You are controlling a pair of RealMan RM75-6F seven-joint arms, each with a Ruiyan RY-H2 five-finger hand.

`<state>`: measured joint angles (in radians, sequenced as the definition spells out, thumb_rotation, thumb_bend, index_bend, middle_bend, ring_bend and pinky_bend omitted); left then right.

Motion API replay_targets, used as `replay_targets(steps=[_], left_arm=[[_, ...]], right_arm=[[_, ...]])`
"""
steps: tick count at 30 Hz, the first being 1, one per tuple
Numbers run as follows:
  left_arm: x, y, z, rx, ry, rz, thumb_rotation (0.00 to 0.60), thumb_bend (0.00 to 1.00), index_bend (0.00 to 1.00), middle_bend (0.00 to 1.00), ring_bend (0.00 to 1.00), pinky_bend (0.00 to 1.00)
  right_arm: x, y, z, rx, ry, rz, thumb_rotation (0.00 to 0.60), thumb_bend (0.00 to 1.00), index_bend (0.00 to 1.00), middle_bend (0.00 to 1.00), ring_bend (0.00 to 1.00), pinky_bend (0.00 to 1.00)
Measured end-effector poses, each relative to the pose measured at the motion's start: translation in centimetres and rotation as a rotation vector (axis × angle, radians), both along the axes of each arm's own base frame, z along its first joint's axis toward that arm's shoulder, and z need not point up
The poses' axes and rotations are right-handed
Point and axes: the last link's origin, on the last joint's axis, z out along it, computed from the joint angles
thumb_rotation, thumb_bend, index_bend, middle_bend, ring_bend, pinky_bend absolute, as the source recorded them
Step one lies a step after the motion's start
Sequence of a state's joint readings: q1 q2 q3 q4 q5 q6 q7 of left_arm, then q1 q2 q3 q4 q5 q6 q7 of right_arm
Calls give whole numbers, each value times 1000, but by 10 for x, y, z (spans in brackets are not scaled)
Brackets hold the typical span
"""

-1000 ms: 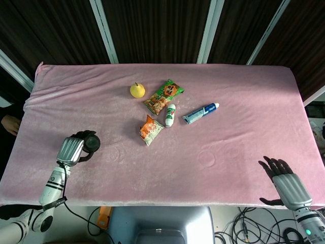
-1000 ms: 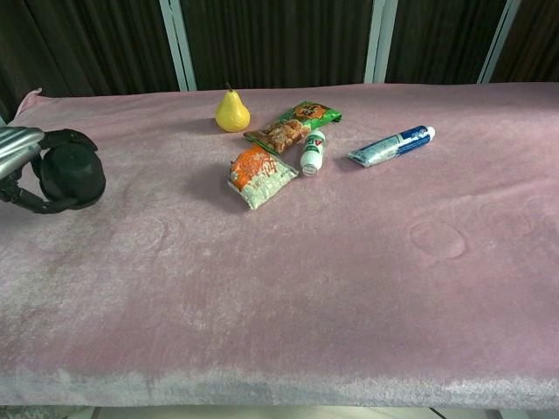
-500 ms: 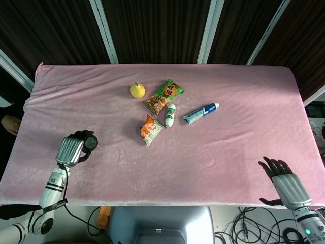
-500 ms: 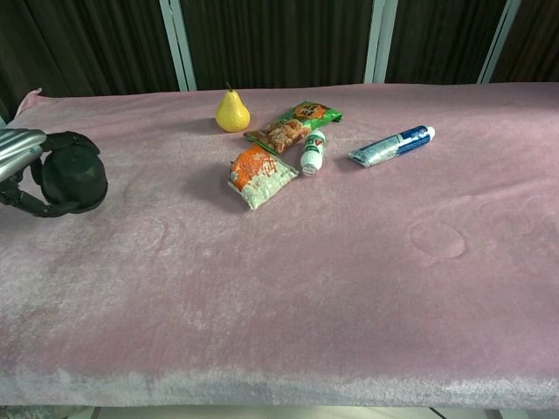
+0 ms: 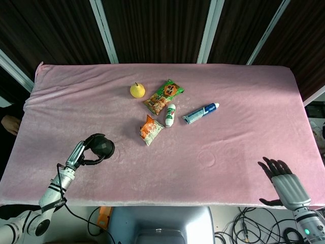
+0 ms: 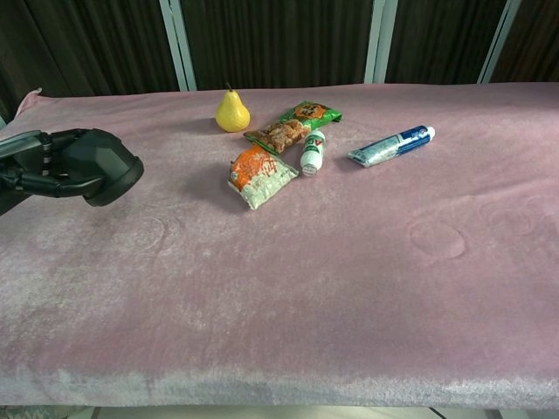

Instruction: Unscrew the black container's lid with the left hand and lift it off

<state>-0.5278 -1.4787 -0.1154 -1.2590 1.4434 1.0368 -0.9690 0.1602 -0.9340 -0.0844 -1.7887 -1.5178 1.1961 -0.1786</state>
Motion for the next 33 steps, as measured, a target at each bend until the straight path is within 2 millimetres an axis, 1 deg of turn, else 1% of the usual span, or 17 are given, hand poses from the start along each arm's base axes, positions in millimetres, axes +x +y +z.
replay_targets(steps=[3,6,9,13,16,19,20,22,24,27,30,33], left_arm=[[-3,3,2,40,19,-14,600,367,586,458,517,494],[-7,7,5,113,135,-63,600,367,617,473,533,512],[-11,11,8,217,353,-142,600,365,625,473,532,527],[-15,16,11,390,779,-269,600,366,626,472,533,530],[-15,17,11,485,1036,-334,600,367,630,472,533,531],[-14,17,10,534,1183,-366,600,366,633,474,537,537],[-14,17,10,539,1206,-371,600,366,636,475,540,540],[-12,16,8,539,1220,-377,600,365,652,481,549,547],[-10,15,7,527,1192,-377,600,365,666,486,552,553],[-5,12,4,483,1063,-365,600,366,673,489,554,571],[1,9,1,406,843,-336,600,366,671,489,554,573],[5,6,-1,300,555,-280,600,366,669,488,550,579]], right_arm=[[0,0,0,-1,0,0,600,101,0,0,0,175],[0,-1,0,-1,1,0,600,101,0,0,0,175],[0,-1,0,-1,-5,2,600,101,0,0,0,176],[1,-2,1,-4,-13,6,600,101,0,0,0,175],[1,-1,2,-8,-13,10,600,101,0,0,0,175],[2,1,3,-8,-14,15,600,101,0,0,0,175],[2,1,3,-8,-16,17,600,101,0,0,0,175],[2,2,3,-9,-20,21,600,101,0,0,0,175],[2,3,4,-10,-19,22,600,101,0,0,0,175],[1,3,4,-8,-17,21,600,101,0,0,0,175],[1,3,4,-8,-15,22,600,101,0,0,0,175],[1,3,3,-2,-13,20,600,101,0,0,0,175]])
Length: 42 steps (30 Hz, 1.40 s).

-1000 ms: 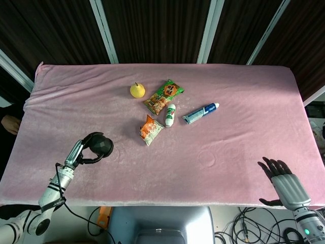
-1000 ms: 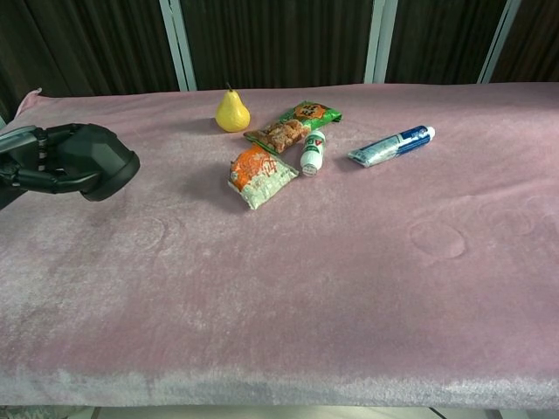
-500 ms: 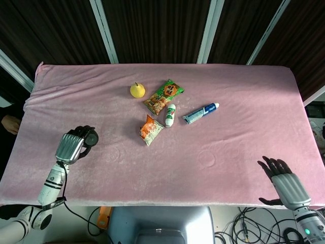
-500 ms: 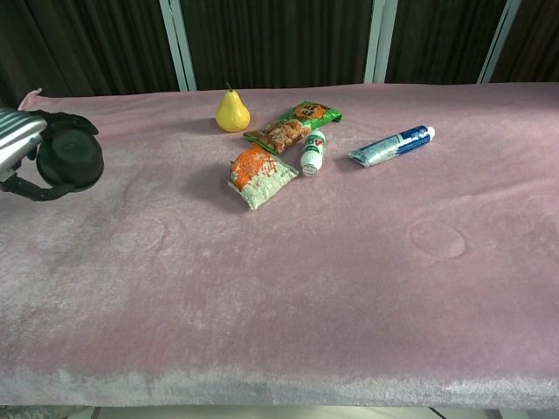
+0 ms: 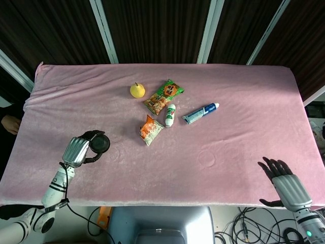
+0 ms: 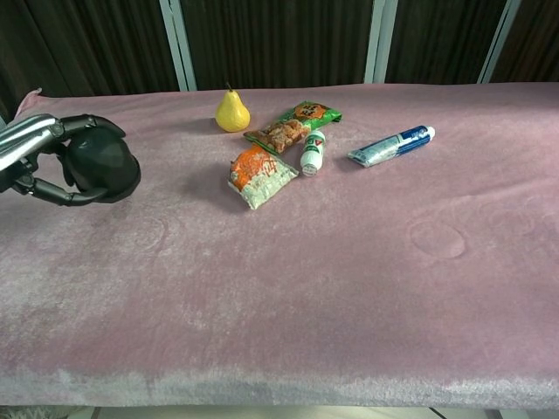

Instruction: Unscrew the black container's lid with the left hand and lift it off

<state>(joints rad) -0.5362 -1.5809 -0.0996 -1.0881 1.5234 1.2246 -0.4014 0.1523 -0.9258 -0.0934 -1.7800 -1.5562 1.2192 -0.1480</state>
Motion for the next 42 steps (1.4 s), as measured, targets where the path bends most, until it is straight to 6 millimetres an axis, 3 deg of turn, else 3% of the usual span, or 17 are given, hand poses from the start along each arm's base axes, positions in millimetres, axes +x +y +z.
replay_targets(steps=[5,11,15,25,29,37,42], left_arm=[[1,-2,-4,-177,-420,100,600,366,663,484,550,579],[-3,-4,-9,-246,-590,169,600,361,645,474,549,577],[-9,-5,-14,-212,-499,177,600,361,633,460,543,575],[-45,-5,-35,-7,71,171,600,361,631,454,542,575],[-52,-7,-43,-23,83,200,600,361,591,435,526,567],[-60,-10,-52,-85,121,218,600,360,326,235,280,443],[-60,-9,-47,-85,141,210,600,356,248,148,162,369]], right_arm=[[-1,-1,1,0,4,-5,600,101,0,0,0,176],[-1,-1,1,3,5,-8,600,101,0,0,0,175],[-1,-2,1,6,6,-12,600,101,0,0,0,175],[-2,-4,0,12,13,-22,600,101,0,0,0,175],[-2,-5,0,4,16,-28,600,101,0,0,0,175],[-2,-6,-1,13,19,-36,600,101,0,0,0,175],[-2,-7,-1,14,19,-38,600,101,0,0,0,175]])
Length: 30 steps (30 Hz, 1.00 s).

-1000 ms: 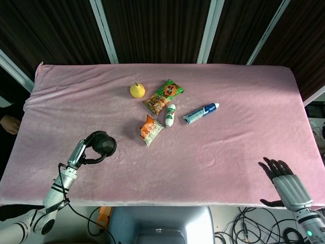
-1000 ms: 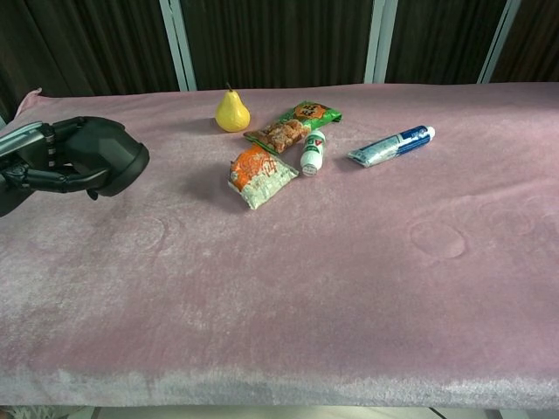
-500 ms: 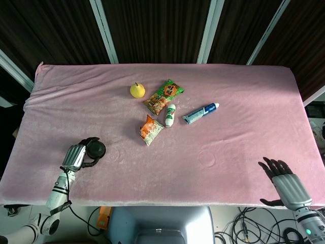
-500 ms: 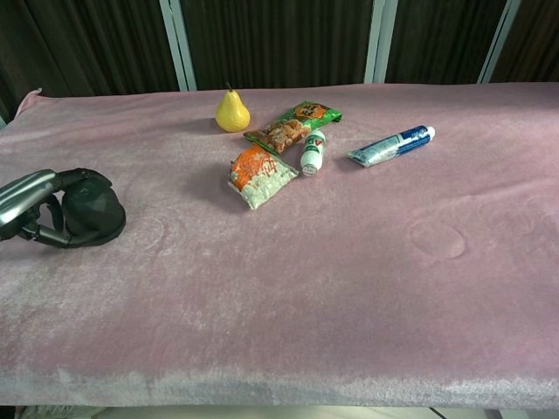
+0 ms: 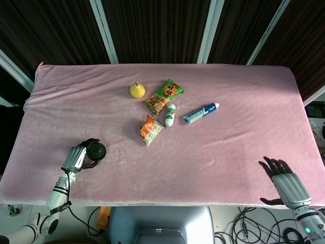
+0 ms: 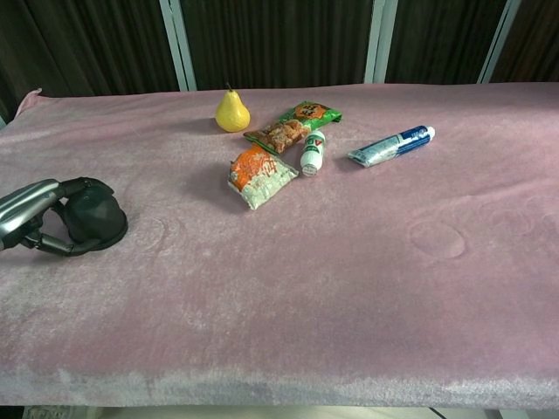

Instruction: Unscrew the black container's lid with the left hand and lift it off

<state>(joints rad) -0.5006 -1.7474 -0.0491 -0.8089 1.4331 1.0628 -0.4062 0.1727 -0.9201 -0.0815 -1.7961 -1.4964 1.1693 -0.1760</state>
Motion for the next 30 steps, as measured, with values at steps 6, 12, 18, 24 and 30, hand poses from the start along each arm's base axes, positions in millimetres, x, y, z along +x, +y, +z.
replay_targets(steps=[6,12,18,24,30], left_arm=[[0,-2,5,-47,23,21,600,345,176,46,34,292],[5,-3,16,-95,20,55,600,346,167,30,13,285],[12,0,28,-99,1,64,600,347,167,29,14,284],[18,-1,32,-91,19,36,600,346,173,30,14,269],[23,-1,35,-52,48,-6,600,326,179,31,14,258]], right_arm=[[0,-1,0,2,1,-5,600,101,0,0,0,176],[0,-1,-1,28,-1,-11,600,101,0,0,0,176],[0,-1,-1,31,-1,-10,600,101,0,0,0,176],[0,-1,-1,26,0,-8,600,101,0,0,0,175],[0,0,-2,31,-1,-5,600,101,0,0,0,175]])
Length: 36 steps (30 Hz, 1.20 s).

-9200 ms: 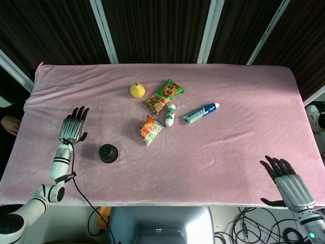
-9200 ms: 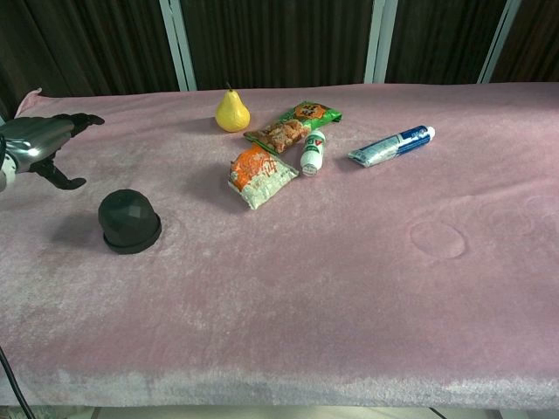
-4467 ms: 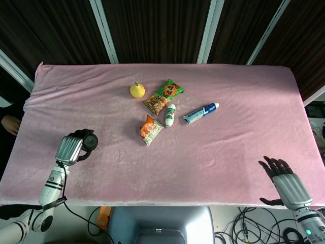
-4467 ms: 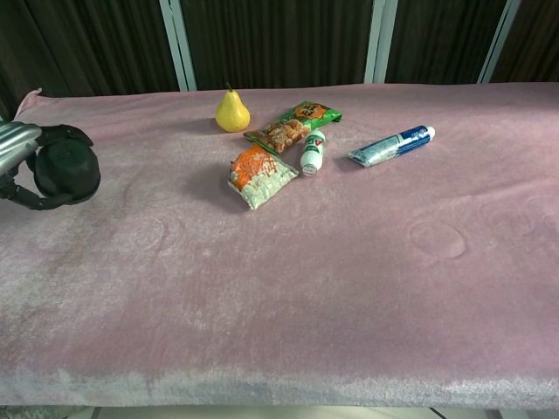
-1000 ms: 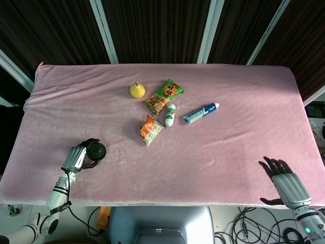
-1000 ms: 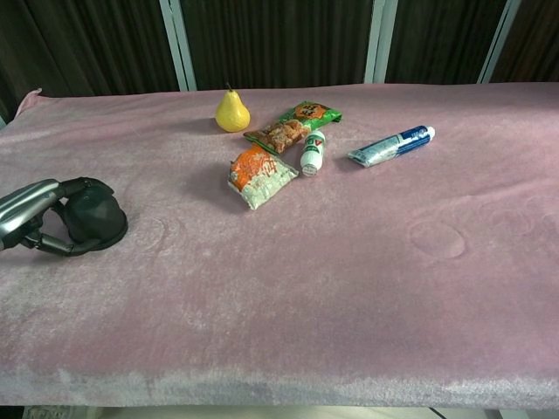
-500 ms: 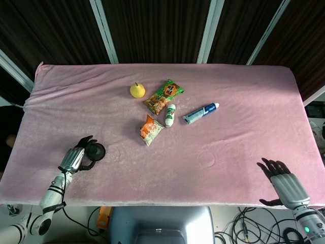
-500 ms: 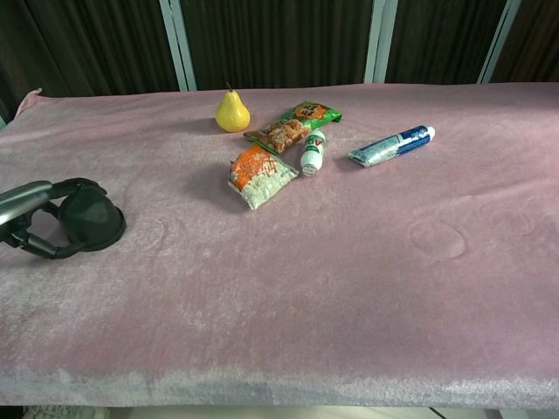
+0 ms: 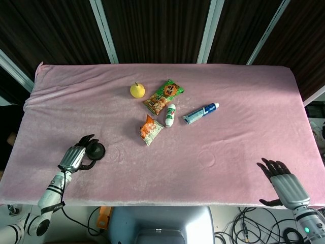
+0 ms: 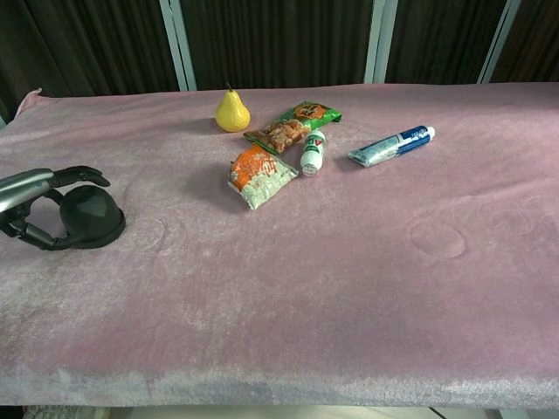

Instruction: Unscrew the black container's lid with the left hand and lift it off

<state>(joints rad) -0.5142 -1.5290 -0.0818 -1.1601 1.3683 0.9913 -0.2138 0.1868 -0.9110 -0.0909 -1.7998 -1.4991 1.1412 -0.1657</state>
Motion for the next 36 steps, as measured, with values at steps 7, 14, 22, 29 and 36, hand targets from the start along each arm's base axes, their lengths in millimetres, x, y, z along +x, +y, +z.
replay_targets(steps=[7,14,22,29,36], left_arm=[[2,2,-4,32,15,-22,600,327,180,31,14,253],[6,3,-4,60,1,-34,600,325,259,212,214,269],[6,3,-6,75,2,-50,600,325,284,267,303,294],[5,5,-7,83,9,-52,600,324,308,299,359,380],[9,5,-6,104,-3,-77,600,326,339,357,467,483]], right_arm=[[0,1,1,1,-1,3,600,101,0,0,0,175],[0,1,1,1,0,4,600,101,0,0,0,176],[0,1,0,5,3,1,600,101,0,0,0,175],[-1,1,0,4,4,-1,600,101,0,0,0,175],[-1,0,0,4,4,-2,600,101,0,0,0,175]])
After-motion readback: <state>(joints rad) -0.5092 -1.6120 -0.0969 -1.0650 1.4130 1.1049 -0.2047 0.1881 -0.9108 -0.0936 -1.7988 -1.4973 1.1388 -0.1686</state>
